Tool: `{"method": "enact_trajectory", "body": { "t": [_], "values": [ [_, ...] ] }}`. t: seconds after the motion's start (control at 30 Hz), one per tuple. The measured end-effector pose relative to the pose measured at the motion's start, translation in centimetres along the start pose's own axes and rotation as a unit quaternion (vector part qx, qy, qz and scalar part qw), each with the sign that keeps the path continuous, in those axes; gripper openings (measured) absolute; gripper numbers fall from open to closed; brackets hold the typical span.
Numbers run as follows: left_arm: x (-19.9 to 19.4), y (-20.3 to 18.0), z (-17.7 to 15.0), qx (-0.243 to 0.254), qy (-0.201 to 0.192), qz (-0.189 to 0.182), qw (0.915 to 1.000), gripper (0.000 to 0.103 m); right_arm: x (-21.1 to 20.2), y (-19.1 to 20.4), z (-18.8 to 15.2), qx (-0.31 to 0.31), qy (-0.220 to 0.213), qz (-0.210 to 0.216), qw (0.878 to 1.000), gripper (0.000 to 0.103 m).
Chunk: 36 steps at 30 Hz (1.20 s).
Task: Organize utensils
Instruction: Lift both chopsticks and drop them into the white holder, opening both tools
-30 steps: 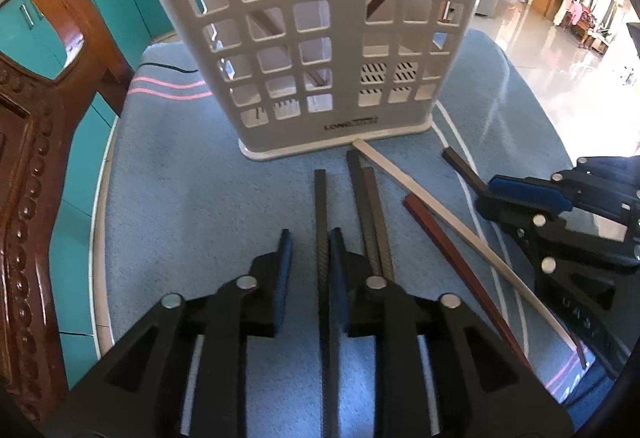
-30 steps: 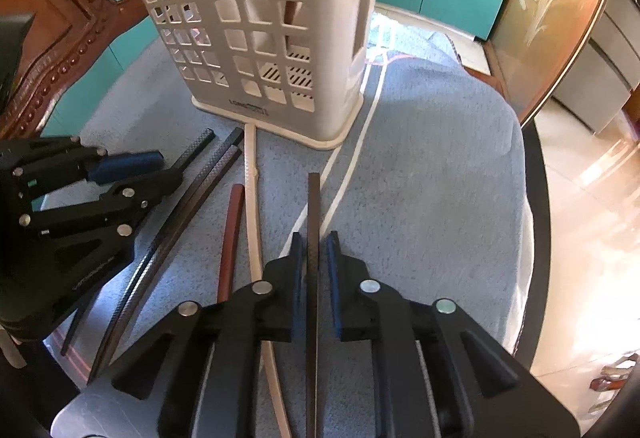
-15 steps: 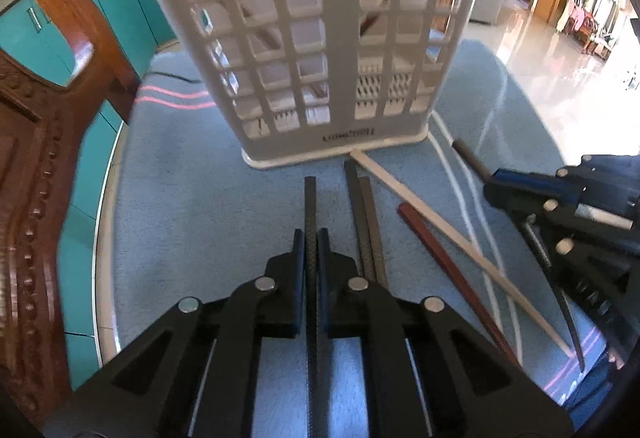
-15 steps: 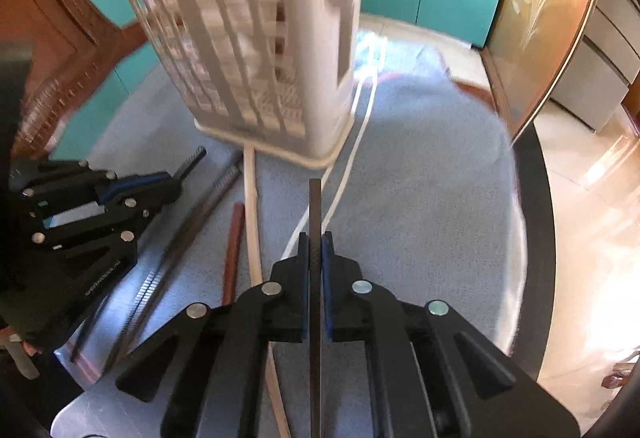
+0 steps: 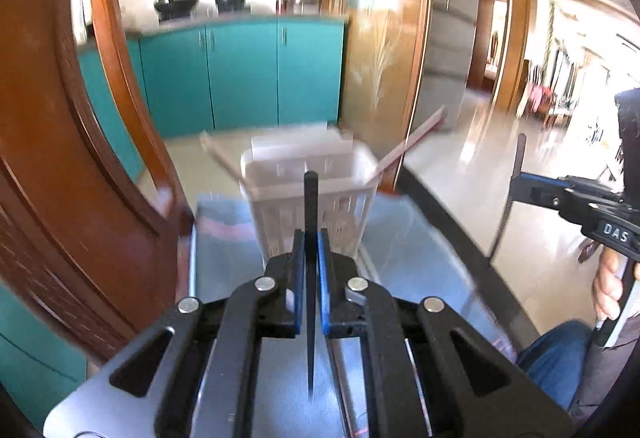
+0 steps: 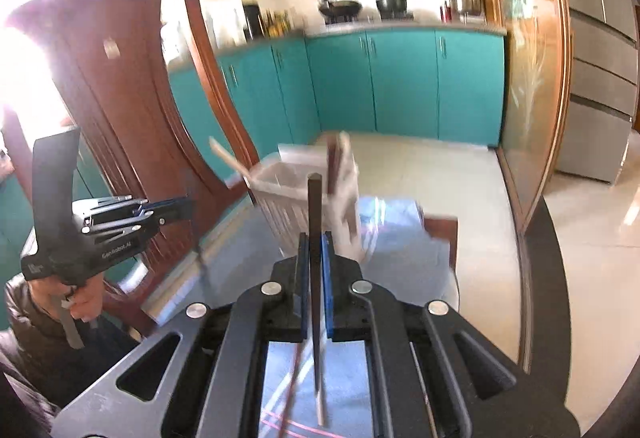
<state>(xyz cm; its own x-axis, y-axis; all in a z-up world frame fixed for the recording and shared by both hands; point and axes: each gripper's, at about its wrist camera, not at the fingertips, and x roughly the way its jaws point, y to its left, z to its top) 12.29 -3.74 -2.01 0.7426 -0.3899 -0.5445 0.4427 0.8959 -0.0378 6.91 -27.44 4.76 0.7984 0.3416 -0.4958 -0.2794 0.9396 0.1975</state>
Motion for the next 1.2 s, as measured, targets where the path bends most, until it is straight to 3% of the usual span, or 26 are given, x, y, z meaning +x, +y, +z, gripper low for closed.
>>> {"method": "enact_trajectory", "body": {
  "t": [0.23, 0.4, 0.57, 0.8, 0.97, 1.03, 1.2],
  "values": [
    [-4.4, 1.8, 6.4, -0.029, -0.07, -0.022, 0.9969, 0.007, -0.6, 1.6, 7.6, 0.018, -0.081, 0.038, 0.996, 0.007],
    [-5.3, 3.3, 10.4, -0.071, -0.124, -0.016, 0.9897, 0.007, 1.6, 0.2, 10.6, 0.076, -0.137, 0.025, 0.987, 0.007],
    [-3.7, 4.5, 11.2, -0.106, -0.13, -0.01, 0.9858, 0.007, 4.0, -1.0, 10.7, 0.106, -0.189, -0.027, 0.976, 0.007],
    [-2.7, 5.8, 11.3, -0.142, -0.174, 0.036, 0.9738, 0.007, 8.9, -0.8, 9.3, 0.066, -0.146, -0.073, 0.984, 0.007],
    [-1.3, 6.4, 10.4, -0.152, -0.205, 0.111, 0.9604, 0.007, 11.2, 0.6, 7.7, 0.013, -0.113, -0.088, 0.99, 0.007],
    [0.1, 6.3, 10.3, -0.145, -0.194, 0.132, 0.9611, 0.007, 11.3, 1.1, 7.0, 0.0, -0.107, -0.089, 0.99, 0.007],
    [2.5, 5.6, 9.3, -0.135, -0.157, 0.127, 0.97, 0.007, 10.9, 1.9, 5.8, -0.023, -0.103, -0.097, 0.99, 0.007]
  ]
}}
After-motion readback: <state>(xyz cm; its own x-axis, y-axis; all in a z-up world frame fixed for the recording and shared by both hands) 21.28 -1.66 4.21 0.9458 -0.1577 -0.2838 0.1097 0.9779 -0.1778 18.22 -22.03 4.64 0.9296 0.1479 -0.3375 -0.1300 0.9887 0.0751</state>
